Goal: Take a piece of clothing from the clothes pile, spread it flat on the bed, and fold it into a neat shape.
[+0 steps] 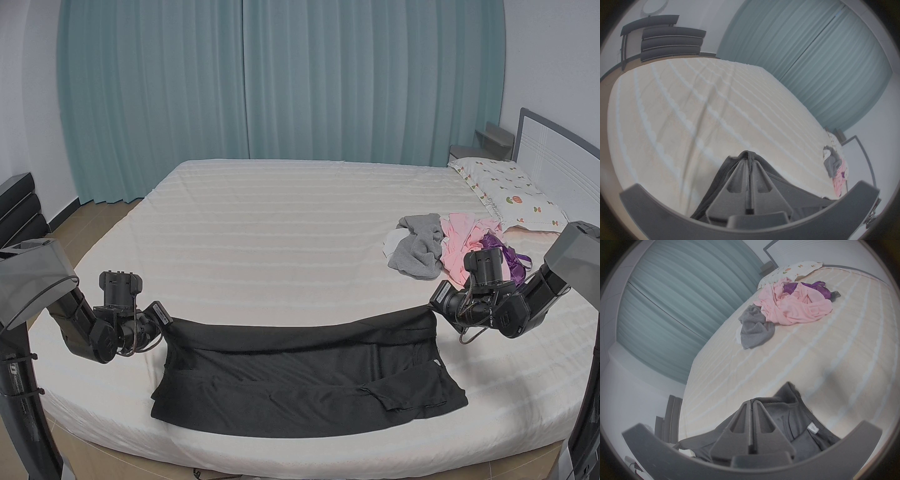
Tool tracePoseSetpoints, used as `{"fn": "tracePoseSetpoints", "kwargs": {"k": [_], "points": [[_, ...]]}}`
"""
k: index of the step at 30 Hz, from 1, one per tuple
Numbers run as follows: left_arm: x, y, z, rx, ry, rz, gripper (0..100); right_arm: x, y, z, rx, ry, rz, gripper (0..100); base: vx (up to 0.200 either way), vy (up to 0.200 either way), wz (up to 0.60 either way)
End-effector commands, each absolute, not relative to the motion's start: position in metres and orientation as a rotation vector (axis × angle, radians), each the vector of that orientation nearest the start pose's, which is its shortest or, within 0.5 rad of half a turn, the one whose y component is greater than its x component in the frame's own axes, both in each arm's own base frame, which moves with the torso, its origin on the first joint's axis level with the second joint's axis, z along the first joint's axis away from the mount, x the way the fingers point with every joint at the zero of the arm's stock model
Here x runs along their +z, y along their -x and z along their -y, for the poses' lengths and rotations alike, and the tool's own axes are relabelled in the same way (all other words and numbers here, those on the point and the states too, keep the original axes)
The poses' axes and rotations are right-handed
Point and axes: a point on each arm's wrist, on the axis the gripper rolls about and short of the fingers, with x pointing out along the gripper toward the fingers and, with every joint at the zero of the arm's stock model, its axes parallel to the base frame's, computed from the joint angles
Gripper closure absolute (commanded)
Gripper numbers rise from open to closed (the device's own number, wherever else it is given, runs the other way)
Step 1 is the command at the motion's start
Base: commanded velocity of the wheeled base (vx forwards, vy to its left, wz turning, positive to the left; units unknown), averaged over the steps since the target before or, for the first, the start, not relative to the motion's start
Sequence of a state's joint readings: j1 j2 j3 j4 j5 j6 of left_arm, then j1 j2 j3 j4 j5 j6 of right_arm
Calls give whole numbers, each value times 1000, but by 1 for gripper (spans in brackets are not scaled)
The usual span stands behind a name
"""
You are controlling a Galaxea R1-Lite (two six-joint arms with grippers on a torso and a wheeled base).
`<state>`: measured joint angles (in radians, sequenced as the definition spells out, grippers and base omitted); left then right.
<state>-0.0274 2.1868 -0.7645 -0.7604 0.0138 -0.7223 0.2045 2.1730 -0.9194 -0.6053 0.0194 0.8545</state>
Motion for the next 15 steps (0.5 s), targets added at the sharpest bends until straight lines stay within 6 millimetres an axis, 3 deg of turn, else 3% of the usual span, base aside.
{"fn": "tracePoseSetpoints", "kwargs": {"k": [1,6,11,15], "points": [[10,-335,9,224,610,-708,100,51,-346,-73,-36,-748,-734,100,0,0,0],[-1,-320,10,223,574,-777,100,35,-329,-72,-24,-691,-813,100,0,0,0],[-11,-318,12,228,562,-812,100,7,-324,-73,-46,-643,-905,100,0,0,0],[-19,-315,12,233,553,-844,100,-4,-323,-73,-54,-630,-937,100,0,0,0]]}}
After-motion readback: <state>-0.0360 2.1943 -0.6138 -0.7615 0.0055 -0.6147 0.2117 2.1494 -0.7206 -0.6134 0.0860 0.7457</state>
